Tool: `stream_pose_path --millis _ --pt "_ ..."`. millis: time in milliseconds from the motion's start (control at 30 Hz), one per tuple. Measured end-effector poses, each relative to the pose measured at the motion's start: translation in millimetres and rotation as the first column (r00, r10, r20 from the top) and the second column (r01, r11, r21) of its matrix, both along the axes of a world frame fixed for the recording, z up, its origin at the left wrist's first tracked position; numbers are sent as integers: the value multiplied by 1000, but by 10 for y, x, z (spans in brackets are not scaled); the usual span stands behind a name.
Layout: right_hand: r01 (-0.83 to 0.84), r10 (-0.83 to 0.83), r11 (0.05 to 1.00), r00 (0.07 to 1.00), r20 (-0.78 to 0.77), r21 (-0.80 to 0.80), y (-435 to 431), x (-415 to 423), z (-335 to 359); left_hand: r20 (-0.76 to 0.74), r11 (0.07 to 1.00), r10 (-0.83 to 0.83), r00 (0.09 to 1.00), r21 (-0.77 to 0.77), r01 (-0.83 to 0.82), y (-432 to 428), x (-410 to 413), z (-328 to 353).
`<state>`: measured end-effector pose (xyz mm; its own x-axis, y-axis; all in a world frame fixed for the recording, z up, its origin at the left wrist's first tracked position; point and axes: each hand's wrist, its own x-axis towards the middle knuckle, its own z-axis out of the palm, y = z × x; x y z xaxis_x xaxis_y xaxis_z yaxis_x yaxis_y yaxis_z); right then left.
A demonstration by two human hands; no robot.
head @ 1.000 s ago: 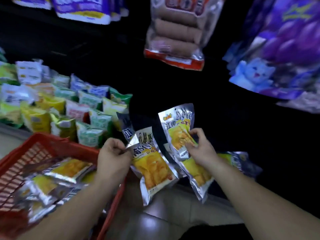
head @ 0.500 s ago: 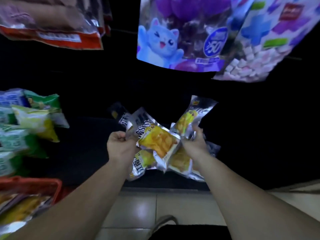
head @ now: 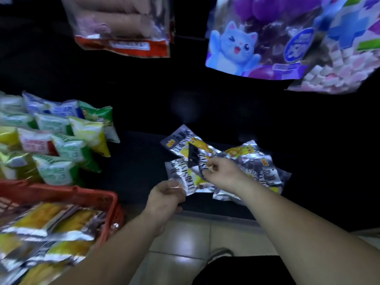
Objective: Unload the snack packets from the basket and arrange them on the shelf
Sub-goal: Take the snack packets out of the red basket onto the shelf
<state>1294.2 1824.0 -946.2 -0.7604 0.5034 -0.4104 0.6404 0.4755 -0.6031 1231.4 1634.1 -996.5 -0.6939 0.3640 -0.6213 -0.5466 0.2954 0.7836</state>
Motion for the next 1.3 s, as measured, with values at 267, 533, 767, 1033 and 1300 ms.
stream_pose_path --millis 267,533,767,1033,1300 --pt "-413 413 911 909 56 -10 -1386 -848 230 -264 985 123 957 -84 -150 -1715 -122 35" --pt "-793 788 609 607 103 22 -3040 -1523 -16 -310 774 -46 949 -612 -162 -3237 -371 -96" --pt "-838 837 542 532 128 -60 -3436 -1692 -371 -20 723 -258 966 -667 180 -3430 -415 -424" --pt "-857 844 510 482 235 -71 -3420 -1750 -754 -110 719 -58 992 -694 -35 -3462 -537 -664" --pt "-841 854 517 496 156 -159 -3549 -1619 -981 -2 762 634 773 -168 -625 -3348 -637 -611"
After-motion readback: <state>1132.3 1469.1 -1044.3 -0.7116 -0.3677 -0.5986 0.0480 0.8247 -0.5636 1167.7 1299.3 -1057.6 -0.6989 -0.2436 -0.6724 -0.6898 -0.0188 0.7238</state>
